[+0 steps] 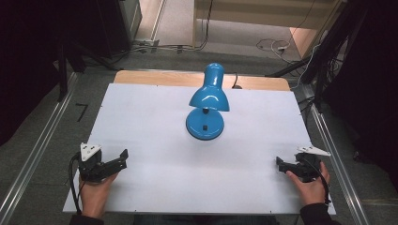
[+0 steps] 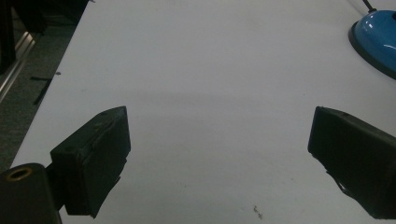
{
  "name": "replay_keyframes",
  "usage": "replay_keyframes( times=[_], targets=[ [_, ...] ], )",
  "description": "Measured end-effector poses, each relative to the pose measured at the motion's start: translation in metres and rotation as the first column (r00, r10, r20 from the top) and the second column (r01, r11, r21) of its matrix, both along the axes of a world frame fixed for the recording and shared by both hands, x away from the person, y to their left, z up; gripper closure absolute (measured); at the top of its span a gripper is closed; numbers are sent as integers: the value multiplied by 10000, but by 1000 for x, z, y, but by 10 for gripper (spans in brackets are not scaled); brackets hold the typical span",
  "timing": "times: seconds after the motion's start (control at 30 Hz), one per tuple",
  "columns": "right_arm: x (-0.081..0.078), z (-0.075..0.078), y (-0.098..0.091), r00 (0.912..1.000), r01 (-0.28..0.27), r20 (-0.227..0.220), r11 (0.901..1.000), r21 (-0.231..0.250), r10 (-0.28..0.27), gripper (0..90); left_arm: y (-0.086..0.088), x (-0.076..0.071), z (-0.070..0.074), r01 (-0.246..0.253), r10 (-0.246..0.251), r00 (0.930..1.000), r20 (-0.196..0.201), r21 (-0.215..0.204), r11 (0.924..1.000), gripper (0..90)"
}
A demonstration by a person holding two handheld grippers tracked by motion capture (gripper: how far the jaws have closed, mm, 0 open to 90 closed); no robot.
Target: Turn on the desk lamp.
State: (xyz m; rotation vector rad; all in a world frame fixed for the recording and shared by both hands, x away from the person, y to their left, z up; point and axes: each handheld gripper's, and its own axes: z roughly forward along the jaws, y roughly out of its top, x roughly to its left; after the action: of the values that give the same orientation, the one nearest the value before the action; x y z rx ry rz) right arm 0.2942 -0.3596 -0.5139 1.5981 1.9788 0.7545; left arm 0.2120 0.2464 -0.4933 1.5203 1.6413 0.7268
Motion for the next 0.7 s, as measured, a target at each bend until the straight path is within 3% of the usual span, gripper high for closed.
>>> replay_keyframes(
  times=[0.1,0.17,0.3,0.43,0.7],
  targets=[
    [-5,6,6,9996,20,278,9998,-205,-14,79,1,0,1,20,-20,10000,31,-1,10000,62],
    [-10,15,14,9977,-164,665,9999,17,162,79,0,0,0,41,-41,10000,23,-7,10000,62],
    [-14,21,22,9948,-435,925,9989,196,416,79,0,1,0,89,-89,10000,3,3,10000,62],
    [-14,24,33,9920,-726,1049,9971,223,699,79,-1,2,0,78,-78,10000,-1,5,10000,62],
    [-12,26,38,9922,-703,1058,9970,336,664,97,0,2,0,73,-74,10000,-54,-24,10000,62]
  ],
)
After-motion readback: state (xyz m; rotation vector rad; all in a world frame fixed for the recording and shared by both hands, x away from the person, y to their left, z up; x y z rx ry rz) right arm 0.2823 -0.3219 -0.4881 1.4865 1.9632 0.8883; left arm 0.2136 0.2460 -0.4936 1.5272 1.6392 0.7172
